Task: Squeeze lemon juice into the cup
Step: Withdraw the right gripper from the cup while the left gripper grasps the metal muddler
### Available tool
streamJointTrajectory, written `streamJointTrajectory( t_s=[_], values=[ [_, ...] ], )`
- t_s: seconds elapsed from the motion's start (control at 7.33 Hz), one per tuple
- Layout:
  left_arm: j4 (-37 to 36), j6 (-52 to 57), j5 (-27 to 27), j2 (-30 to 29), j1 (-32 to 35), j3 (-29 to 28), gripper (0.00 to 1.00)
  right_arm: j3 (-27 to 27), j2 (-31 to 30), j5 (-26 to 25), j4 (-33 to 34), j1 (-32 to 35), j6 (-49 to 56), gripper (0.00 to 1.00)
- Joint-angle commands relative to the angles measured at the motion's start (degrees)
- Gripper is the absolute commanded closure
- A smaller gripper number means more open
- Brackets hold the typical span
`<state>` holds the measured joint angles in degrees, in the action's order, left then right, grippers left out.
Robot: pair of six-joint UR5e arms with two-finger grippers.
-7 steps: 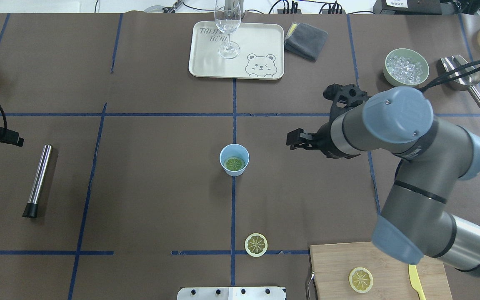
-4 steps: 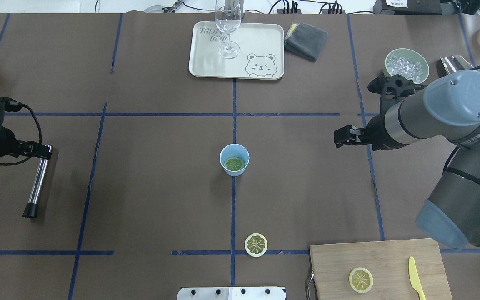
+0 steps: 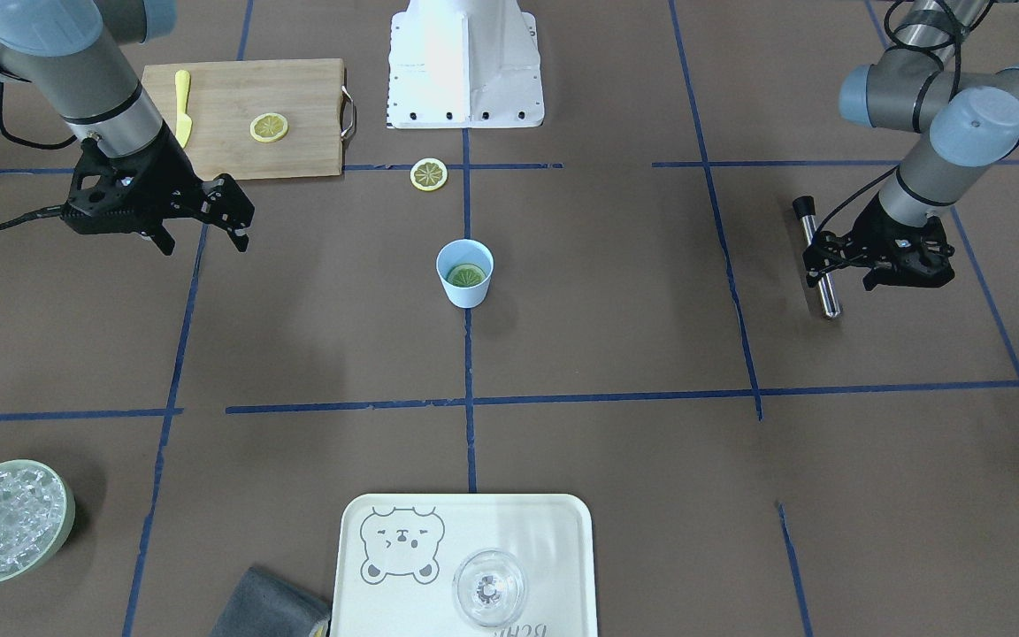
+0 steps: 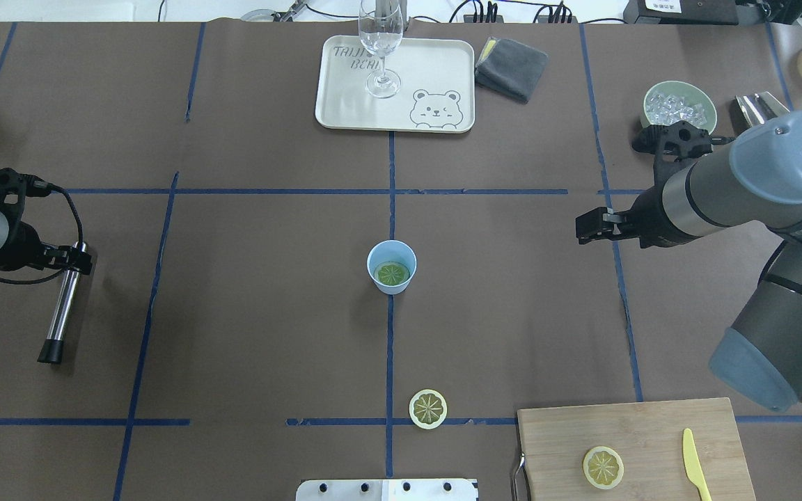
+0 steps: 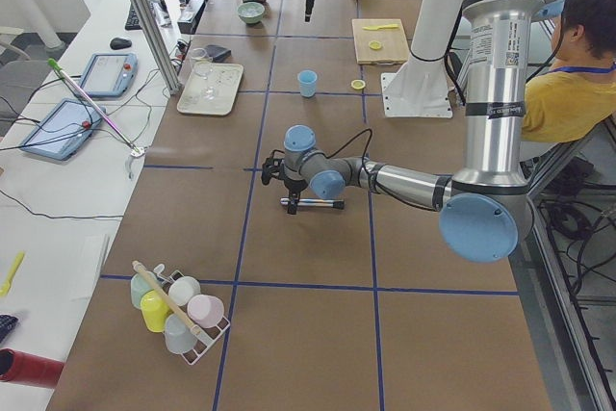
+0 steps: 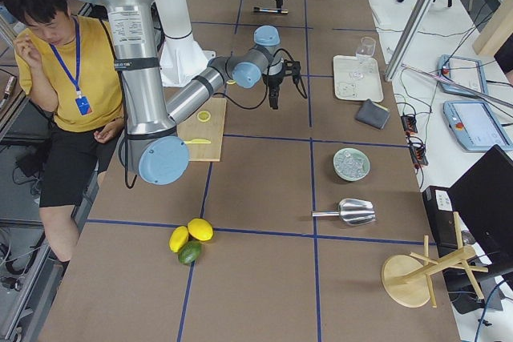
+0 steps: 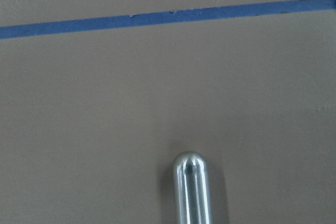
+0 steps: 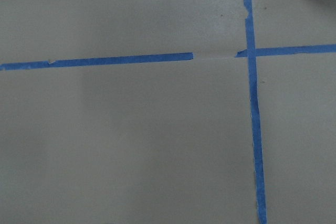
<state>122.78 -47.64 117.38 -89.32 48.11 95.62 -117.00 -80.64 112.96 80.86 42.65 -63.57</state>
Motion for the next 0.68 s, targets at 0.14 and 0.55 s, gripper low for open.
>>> streamJointTrajectory(
  t_s=[0.14, 0.55],
  values=[
    [0.0, 0.0, 0.1, -0.8, -0.7, -0.7, 0.21, -0.1, -0.1, 0.1, 0.0, 0.0, 0.0, 0.0],
    [0.0, 0.0, 0.4, -0.9, -0.8, -1.3, 0.41, 0.1, 0.0, 0.2, 0.0, 0.0, 0.0, 0.0]
  ],
)
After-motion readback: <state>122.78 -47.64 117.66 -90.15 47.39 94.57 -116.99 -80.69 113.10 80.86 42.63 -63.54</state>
